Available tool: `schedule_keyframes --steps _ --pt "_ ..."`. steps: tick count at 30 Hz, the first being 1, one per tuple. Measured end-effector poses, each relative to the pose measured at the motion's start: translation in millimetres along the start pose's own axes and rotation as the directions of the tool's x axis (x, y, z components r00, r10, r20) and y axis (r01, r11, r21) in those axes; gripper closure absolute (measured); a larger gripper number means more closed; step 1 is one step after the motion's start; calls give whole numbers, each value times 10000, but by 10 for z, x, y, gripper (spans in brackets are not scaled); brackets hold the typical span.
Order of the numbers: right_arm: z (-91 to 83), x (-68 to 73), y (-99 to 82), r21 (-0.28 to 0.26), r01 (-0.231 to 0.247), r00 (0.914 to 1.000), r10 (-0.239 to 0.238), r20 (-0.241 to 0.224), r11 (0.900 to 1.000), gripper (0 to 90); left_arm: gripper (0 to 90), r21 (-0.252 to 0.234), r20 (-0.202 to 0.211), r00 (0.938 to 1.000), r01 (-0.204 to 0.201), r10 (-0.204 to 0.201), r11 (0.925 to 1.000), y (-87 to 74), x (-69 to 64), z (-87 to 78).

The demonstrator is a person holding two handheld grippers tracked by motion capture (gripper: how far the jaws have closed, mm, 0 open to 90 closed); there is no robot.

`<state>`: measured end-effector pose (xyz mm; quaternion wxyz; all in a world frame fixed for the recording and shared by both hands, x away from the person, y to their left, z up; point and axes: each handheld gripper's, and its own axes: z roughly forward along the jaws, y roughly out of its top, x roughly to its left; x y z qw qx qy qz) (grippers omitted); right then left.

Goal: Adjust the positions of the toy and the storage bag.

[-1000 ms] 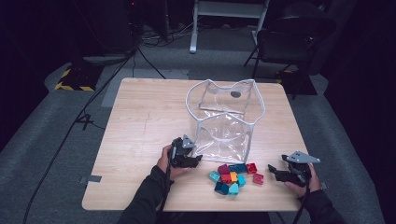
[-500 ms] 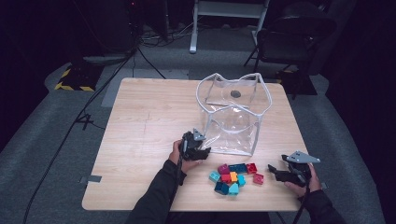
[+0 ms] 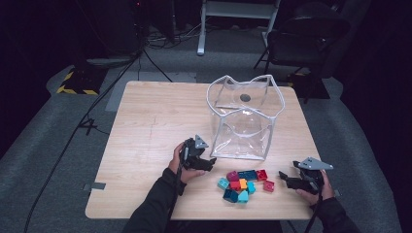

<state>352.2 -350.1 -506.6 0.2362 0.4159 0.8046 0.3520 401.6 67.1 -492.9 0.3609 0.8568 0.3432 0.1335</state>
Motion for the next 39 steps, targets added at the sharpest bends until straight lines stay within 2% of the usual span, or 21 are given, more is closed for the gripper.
schedule_keyframes --steps 3,7,12,13,14,15,16,17,18,22,23,24,26,27,28,29,31,32,35,39 --pt "0 -2 0 9 -14 10000 14 -13 10000 238 161 358 -369 9991 -208 221 9991 -139 13 -103" --pt "5 -7 2 8 -47 10000 47 -56 10000 238 162 866 -288 9992 -242 268 9959 -336 39 -250" --pt "4 -9 2 7 -2 9998 2 -180 10000 249 159 759 -189 9994 -281 297 9967 -543 42 -439" --pt "4 -9 2 7 -2 9998 2 -180 10000 249 159 722 -111 9996 -238 247 9971 -594 28 -481" --pt "-1 -1 0 -10 126 9994 -127 -307 9999 256 159 622 148 9997 -181 172 9979 -689 -15 -550" --pt "-1 -1 0 -10 126 9994 -127 -307 9999 256 157 622 148 9997 -181 172 9979 -689 -15 -550" --pt "-14 22 -6 -88 373 9983 -376 -439 9993 273 155 479 134 9998 -147 141 9987 -765 -98 -603" --pt "-14 22 -6 -88 373 9983 -376 -439 9993 273 156 479 134 9998 -147 141 9987 -765 -98 -603" --pt "-37 54 -14 -109 773 9937 -779 -805 9969 274 158 552 205 9992 -355 344 9978 -798 -182 -645" --pt "-130 117 -50 -261 1074 9800 -1102 -1655 9939 284 157 482 194 9991 -379 370 9981 -825 -276 -659" --pt "-130 117 -50 -261 1074 9800 -1102 -1655 9939 284 154 482 194 9991 -379 370 9981 -825 -276 -659" --pt "-180 146 -44 -482 1179 9674 -1256 -2197 9919 287 150 404 185 9993 -322 314 9987 -825 -286 -644" --pt "-205 222 -27 -575 1463 9515 -1563 -2649 9876 285 141 350 134 9995 -285 281 9990 -821 -313 -632" --pt "-205 222 -27 -575 1463 9515 -1563 -2649 9876 285 141 350 134 9995 -285 281 9990 -821 -313 -632" --pt "-199 321 -13 -585 1826 9389 -1917 -2857 9814 283 141 364 172 9990 -414 408 9985 -807 -357 -619" --pt "-199 321 -13 -585 1826 9389 -1917 -2857 9814 283 141 364 172 9990 -414 408 9985 -807 -357 -619" --pt "-185 449 21 -689 2168 9280 -2275 -2951 9738 299 141 364 308 9978 -605 594 9975 -775 -449 -587" --pt "-183 482 30 -745 2207 9247 -2329 -3012 9725 300 141 343 381 9969 -698 685 9970 -762 -480 -572" --pt "-166 537 47 -779 2043 9236 -2186 -3148 9758 300 141 357 496 9955 -828 810 9959 -726 -534 -536" --pt "-86 709 94 -822 2025 9218 -2183 -3202 9758 289 141 313 690 9923 -1049 1026 9940 -626 -702 -429"
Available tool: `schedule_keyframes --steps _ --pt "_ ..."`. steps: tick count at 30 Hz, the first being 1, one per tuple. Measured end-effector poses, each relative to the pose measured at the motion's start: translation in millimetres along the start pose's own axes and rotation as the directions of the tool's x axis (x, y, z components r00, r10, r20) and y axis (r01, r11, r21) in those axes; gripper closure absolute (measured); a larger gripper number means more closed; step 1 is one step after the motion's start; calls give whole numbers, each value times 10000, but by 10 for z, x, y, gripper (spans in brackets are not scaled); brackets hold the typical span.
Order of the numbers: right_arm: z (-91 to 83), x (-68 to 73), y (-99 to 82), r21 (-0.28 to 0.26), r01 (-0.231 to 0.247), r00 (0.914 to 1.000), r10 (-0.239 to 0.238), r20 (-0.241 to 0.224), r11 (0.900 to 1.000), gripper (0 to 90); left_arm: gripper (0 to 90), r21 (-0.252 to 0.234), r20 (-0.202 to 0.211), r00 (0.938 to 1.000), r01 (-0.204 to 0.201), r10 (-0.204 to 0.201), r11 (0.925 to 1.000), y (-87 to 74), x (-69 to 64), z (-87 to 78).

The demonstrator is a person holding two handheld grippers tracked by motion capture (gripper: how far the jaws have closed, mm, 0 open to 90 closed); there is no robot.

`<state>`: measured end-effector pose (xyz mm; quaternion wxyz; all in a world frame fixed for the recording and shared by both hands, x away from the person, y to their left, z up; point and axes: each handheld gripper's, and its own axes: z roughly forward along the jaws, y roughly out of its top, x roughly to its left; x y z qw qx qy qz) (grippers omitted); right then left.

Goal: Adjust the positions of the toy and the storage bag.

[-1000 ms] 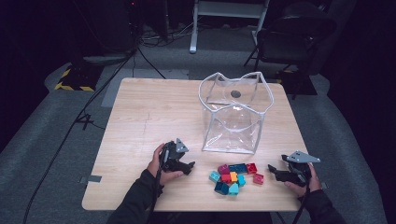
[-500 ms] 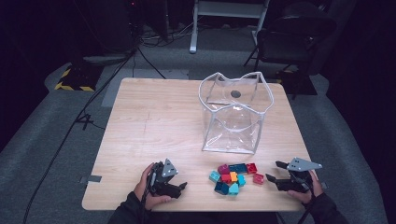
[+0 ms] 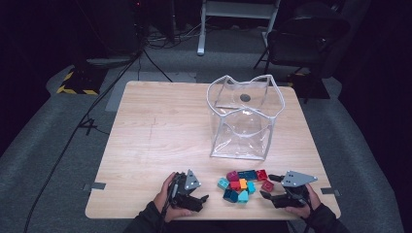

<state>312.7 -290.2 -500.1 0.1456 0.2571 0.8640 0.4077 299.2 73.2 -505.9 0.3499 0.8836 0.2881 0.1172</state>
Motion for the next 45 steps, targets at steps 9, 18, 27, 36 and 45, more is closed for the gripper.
schedule_keyframes --steps 9,18,27,36,45 --pt "175 179 145 -109 -121 9970 129 766 9999 263 141 -21 -8 9994 -338 338 9994 175 -237 154" --pt "354 192 266 -54 -3 9941 9 1088 10000 270 66 2 -917 9958 24 -24 10000 307 -266 282" --pt "478 76 395 -216 -225 9913 251 1291 9995 283 63 -10 -1623 9844 683 -676 9977 394 16 358" --pt "144 -32 191 -213 -232 9880 262 1525 9995 285 69 8 -1463 9820 1205 -1191 9927 259 297 239" --pt "-163 -128 -86 -305 -918 9860 952 1370 9953 284 161 37 -802 9967 137 -133 9999 192 22 107"
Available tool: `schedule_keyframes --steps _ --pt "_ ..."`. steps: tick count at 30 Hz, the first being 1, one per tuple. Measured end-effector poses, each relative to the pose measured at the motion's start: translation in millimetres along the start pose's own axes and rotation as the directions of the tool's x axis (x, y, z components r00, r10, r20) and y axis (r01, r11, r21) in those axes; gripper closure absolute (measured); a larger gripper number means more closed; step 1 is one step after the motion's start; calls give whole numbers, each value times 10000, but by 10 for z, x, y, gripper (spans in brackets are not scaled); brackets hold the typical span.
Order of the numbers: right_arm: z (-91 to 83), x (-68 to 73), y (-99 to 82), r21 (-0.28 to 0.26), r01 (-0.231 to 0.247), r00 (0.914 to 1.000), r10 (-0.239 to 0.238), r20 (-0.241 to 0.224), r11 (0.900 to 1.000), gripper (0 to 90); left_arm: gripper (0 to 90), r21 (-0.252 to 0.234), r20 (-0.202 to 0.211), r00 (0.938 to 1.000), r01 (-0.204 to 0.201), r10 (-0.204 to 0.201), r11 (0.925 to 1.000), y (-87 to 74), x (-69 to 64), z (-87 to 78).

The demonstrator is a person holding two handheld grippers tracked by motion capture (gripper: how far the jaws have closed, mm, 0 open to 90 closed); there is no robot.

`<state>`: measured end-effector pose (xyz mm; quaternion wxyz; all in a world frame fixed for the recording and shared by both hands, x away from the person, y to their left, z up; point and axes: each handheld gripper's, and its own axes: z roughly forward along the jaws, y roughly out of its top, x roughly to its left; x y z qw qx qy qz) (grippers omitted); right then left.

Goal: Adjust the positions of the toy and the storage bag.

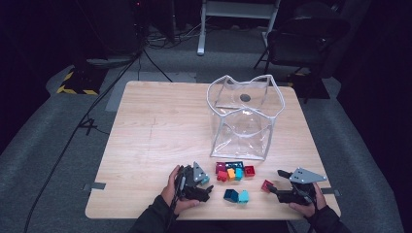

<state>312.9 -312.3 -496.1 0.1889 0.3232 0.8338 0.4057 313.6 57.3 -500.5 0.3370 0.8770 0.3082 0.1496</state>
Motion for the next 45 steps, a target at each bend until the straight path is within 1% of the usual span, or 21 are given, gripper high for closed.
schedule_keyframes --steps 1,2,4,5,8,10,13,17,19,21,22,25,26,27,28,31,33,36,38,41,45 --pt "0 0 0 0 0 10000 0 0 10000 284 159 0 0 10000 0 0 10000 0 0 0" --pt "-6 -5 -32 96 21 10000 -22 9 10000 284 159 -210 313 9994 -149 155 9997 25 -71 -28" --pt "-2 -14 -42 114 71 10000 -71 -26 9999 283 160 -391 531 9980 -320 340 9987 67 -146 -43" --pt "-2 -14 -42 114 71 10000 -71 -26 9999 283 156 -391 531 9980 -320 340 9987 67 -146 -43" --pt "12 -28 -47 103 50 9999 -48 -139 9999 283 162 -652 841 9944 -582 636 9962 147 -300 -38" --pt "14 -24 -50 99 125 9997 -123 -220 9999 283 166 -669 835 9925 -838 893 9942 174 -367 -44" --pt "20 -12 -50 176 174 9995 -170 -248 9997 284 172 -785 707 9922 -967 1023 9922 196 -402 -109" --pt "19 -2 -45 160 208 9994 -204 -264 9997 284 163 -912 662 9952 -661 723 9936 199 -344 -172" --pt "19 -2 -45 159 221 9994 -217 -269 9996 284 162 -1037 943 9938 -497 596 9934 176 -312 -220" --pt "15 0 -44 143 230 9994 -226 -279 9996 284 159 -1081 1043 9923 -548 662 9926 175 -321 -231" --pt "6 8 -39 74 227 9990 -224 -376 9997 284 159 -1094 1231 9883 -763 897 9911 181 -373 -238" --pt "8 22 -36 96 331 9985 -326 -443 9994 283 158 -1131 1364 9852 -889 1041 9896 197 -442 -221" --pt "9 38 -37 196 430 9979 -420 -503 9989 281 159 -1058 1501 9806 -1107 1259 9882 213 -517 -178" --pt "4 42 -36 203 478 9973 -465 -571 9987 280 159 -1058 1501 9806 -1107 1259 9882 213 -517 -178" --pt "-5 43 -34 159 507 9966 -496 -656 9986 281 159 -936 1548 9774 -1303 1437 9870 220 -583 -129" --pt "-17 53 -31 141 527 9949 -513 -864 9985 283 162 -810 1453 9771 -1449 1555 9861 226 -643 -82" --pt "-9 80 -26 174 717 9927 -697 -986 9973 284 163 -746 1415 9755 -1591 1684 9844 238 -686 -39" --pt "6 126 -19 298 994 9887 -953 -1160 9946 284 169 -548 1116 9808 -1548 1601 9864 252 -696 56" --pt "0 127 -16 243 962 9887 -927 -1181 9951 284 176 -536 1016 9827 -1503 1551 9872 251 -685 81" --pt "-16 116 -2 132 795 9913 -777 -1062 9967 284 183 -399 698 9892 -1263 1289 9912 256 -629 158" --pt "-31 121 2 140 893 9901 -873 -1103 9959 284 191 -326 376 9927 -1135 1147 9930 271 -556 203"
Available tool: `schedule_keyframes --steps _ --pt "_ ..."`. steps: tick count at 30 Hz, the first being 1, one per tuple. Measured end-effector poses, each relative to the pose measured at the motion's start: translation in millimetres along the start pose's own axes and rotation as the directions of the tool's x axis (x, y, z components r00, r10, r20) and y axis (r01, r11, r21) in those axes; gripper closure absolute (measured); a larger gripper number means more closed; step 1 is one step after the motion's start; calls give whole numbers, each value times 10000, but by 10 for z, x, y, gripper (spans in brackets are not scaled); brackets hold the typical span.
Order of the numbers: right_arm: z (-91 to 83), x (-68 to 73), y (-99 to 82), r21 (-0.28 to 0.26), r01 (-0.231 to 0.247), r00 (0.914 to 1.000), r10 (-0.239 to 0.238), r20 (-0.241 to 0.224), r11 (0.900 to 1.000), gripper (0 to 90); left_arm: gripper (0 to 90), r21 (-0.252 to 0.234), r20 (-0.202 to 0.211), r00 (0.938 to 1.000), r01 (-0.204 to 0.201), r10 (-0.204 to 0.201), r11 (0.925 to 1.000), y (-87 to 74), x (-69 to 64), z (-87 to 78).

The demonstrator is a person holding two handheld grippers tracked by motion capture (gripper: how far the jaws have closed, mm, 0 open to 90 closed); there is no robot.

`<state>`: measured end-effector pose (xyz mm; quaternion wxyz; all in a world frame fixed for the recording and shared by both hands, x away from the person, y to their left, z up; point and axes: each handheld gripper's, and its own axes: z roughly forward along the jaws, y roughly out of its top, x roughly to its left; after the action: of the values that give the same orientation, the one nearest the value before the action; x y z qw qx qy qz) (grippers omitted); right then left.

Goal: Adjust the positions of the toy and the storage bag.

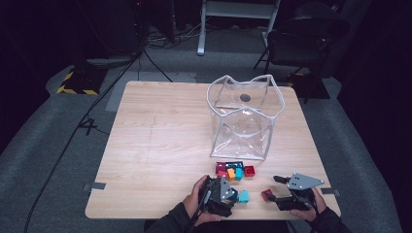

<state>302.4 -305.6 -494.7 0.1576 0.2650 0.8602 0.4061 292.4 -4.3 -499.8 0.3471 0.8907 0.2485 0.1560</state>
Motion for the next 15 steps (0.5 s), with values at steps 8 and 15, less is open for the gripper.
schedule_keyframes --steps 8,15 --pt "-56 41 -3 -82 196 9988 -199 -443 9998 283 166 -4 -28 9988 491 -491 9988 -31 188 52" --pt "-1 69 -37 233 507 9959 -488 -762 9984 289 161 -478 912 9958 -14 58 9989 -39 58 -96"
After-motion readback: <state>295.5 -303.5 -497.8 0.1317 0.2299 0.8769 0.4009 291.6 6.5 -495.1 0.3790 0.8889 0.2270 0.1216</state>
